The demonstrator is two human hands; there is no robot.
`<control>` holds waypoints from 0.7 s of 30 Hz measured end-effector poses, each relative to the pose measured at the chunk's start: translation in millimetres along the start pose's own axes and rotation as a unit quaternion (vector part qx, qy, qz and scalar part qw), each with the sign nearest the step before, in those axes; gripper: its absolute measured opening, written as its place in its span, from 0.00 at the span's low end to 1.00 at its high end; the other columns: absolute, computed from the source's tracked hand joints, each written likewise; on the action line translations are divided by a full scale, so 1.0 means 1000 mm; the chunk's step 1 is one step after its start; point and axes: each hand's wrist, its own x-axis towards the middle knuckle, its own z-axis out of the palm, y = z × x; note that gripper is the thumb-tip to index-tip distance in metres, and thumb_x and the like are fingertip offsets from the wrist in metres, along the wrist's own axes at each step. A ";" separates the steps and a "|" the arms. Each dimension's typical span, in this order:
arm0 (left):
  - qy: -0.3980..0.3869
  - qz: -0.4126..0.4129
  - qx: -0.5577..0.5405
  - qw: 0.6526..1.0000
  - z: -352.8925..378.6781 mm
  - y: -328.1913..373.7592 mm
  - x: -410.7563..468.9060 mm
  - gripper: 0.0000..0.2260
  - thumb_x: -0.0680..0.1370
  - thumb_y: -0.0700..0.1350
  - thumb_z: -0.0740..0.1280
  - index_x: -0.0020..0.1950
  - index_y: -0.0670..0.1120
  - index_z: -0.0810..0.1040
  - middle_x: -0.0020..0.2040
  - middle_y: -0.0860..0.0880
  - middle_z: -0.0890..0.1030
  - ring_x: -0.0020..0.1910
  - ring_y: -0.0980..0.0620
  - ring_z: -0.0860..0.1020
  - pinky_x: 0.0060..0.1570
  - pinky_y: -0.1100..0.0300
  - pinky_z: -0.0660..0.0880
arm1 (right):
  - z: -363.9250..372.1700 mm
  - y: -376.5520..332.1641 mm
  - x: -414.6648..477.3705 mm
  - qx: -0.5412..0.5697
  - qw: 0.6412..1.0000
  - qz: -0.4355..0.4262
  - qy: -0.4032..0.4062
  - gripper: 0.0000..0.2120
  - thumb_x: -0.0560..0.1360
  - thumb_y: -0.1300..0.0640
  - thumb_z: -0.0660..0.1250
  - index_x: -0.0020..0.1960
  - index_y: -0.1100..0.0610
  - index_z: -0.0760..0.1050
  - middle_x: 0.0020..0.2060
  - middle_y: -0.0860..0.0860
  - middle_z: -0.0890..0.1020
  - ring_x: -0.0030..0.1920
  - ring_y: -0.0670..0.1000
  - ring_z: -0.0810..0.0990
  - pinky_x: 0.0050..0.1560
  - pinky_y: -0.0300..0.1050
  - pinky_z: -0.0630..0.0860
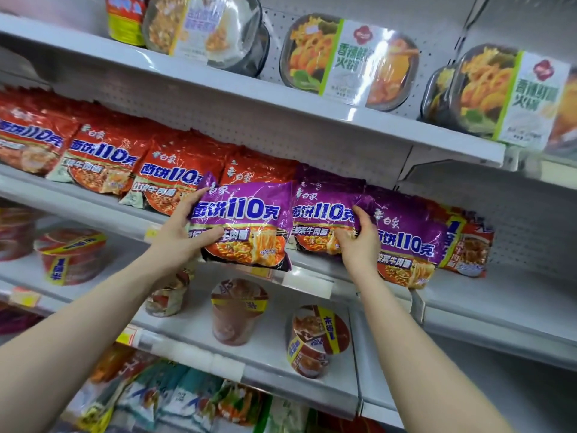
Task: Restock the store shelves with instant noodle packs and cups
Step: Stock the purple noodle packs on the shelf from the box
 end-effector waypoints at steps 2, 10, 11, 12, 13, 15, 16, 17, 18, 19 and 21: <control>-0.002 0.002 0.006 1.000 0.001 0.000 0.007 0.35 0.70 0.47 0.74 0.73 0.61 0.64 0.66 0.51 0.73 0.61 0.50 0.77 0.59 0.47 0.78 | 0.006 -0.001 0.001 -0.080 0.997 -0.004 0.017 0.27 0.78 0.59 0.68 0.75 0.52 0.65 0.68 0.55 0.71 0.64 0.53 0.73 0.65 0.49 0.70; -0.021 0.015 0.034 0.999 0.009 0.007 0.032 0.32 0.73 0.45 0.73 0.72 0.62 0.63 0.63 0.53 0.73 0.59 0.49 0.77 0.57 0.46 0.78 | 0.032 0.001 0.002 -0.317 0.944 -0.066 0.065 0.22 0.78 0.64 0.67 0.70 0.64 0.68 0.66 0.61 0.71 0.64 0.59 0.71 0.63 0.51 0.72; -0.026 0.016 0.032 0.999 0.011 0.007 0.034 0.33 0.73 0.43 0.72 0.73 0.61 0.63 0.62 0.53 0.74 0.58 0.51 0.78 0.56 0.47 0.78 | 0.031 0.000 0.002 -0.335 0.935 -0.085 0.077 0.24 0.77 0.64 0.69 0.71 0.63 0.67 0.65 0.60 0.72 0.64 0.59 0.71 0.62 0.50 0.73; -0.029 0.017 0.033 0.999 0.013 0.008 0.036 0.33 0.74 0.42 0.72 0.74 0.60 0.63 0.61 0.54 0.75 0.56 0.53 0.78 0.56 0.49 0.79 | 0.030 0.000 0.001 -0.341 0.930 -0.102 0.088 0.27 0.76 0.63 0.70 0.72 0.61 0.66 0.65 0.59 0.73 0.63 0.58 0.71 0.61 0.49 0.73; -0.033 0.018 0.033 0.999 0.015 0.008 0.038 0.33 0.74 0.42 0.72 0.74 0.61 0.63 0.61 0.55 0.75 0.55 0.54 0.78 0.55 0.49 0.79 | 0.027 -0.002 0.000 -0.329 0.933 -0.110 0.094 0.29 0.75 0.64 0.71 0.74 0.60 0.65 0.65 0.59 0.73 0.63 0.57 0.71 0.61 0.48 0.73; -0.048 0.016 0.028 0.998 0.019 0.006 0.044 0.32 0.74 0.42 0.72 0.73 0.63 0.63 0.61 0.55 0.75 0.57 0.52 0.78 0.55 0.47 0.79 | 0.020 -0.009 -0.002 -0.262 0.956 -0.101 0.088 0.30 0.76 0.64 0.69 0.75 0.57 0.64 0.66 0.57 0.72 0.65 0.56 0.71 0.62 0.47 0.72; -0.056 0.015 0.025 0.998 0.022 0.006 0.046 0.32 0.74 0.43 0.72 0.72 0.64 0.63 0.62 0.55 0.74 0.58 0.51 0.78 0.56 0.47 0.79 | 0.016 -0.013 -0.004 -0.218 0.968 -0.094 0.082 0.28 0.77 0.64 0.67 0.75 0.56 0.65 0.66 0.55 0.72 0.65 0.54 0.71 0.63 0.46 0.71; -0.063 0.018 0.023 0.998 0.027 0.005 0.047 0.32 0.74 0.43 0.72 0.71 0.65 0.63 0.62 0.54 0.74 0.59 0.51 0.78 0.56 0.47 0.79 | 0.010 -0.016 -0.006 -0.174 0.978 -0.090 0.078 0.25 0.79 0.64 0.65 0.74 0.55 0.66 0.66 0.54 0.73 0.64 0.52 0.72 0.63 0.45 0.70; -0.069 0.022 0.021 0.997 0.032 0.005 0.049 0.32 0.74 0.43 0.72 0.71 0.65 0.63 0.63 0.54 0.74 0.59 0.51 0.78 0.56 0.48 0.79 | 0.004 -0.019 -0.009 -0.138 0.983 -0.090 0.077 0.22 0.80 0.62 0.63 0.73 0.54 0.67 0.65 0.52 0.74 0.62 0.50 0.73 0.63 0.44 0.71; -0.075 0.025 0.017 0.997 0.039 0.004 0.051 0.31 0.75 0.42 0.72 0.71 0.65 0.63 0.62 0.55 0.73 0.59 0.52 0.78 0.56 0.49 0.79 | -0.001 -0.020 -0.013 -0.115 0.986 -0.093 0.076 0.20 0.81 0.60 0.61 0.73 0.54 0.69 0.62 0.51 0.77 0.58 0.48 0.75 0.61 0.45 0.73; -0.091 0.029 0.002 0.995 0.056 0.003 0.053 0.31 0.75 0.41 0.71 0.72 0.63 0.63 0.62 0.55 0.73 0.59 0.53 0.78 0.56 0.51 0.79 | -0.011 -0.023 -0.021 -0.092 0.989 -0.102 0.051 0.18 0.84 0.55 0.57 0.72 0.53 0.69 0.53 0.49 0.81 0.46 0.45 0.78 0.51 0.46 0.76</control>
